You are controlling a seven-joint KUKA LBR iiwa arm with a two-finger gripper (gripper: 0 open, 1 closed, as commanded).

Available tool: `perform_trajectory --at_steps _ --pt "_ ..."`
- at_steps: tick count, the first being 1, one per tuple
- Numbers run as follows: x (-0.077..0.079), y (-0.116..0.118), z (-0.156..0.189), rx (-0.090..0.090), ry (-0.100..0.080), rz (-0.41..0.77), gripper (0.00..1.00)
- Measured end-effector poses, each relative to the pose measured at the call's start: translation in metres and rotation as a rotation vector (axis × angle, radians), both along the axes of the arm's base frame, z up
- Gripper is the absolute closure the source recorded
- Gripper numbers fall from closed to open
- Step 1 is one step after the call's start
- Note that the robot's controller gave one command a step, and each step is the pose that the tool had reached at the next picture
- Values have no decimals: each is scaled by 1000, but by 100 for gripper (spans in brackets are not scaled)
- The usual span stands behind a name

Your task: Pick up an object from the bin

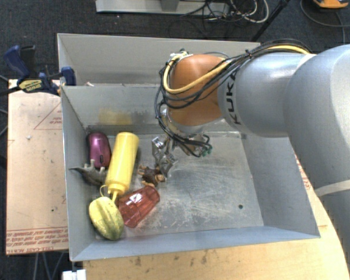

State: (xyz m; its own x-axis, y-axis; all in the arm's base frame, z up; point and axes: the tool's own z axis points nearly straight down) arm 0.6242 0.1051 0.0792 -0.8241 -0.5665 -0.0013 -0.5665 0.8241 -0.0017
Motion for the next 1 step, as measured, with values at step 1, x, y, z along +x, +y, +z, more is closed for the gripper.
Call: perform_trajectory --at_steps 1 --pt "-25 4 132 4 -8 8 100"
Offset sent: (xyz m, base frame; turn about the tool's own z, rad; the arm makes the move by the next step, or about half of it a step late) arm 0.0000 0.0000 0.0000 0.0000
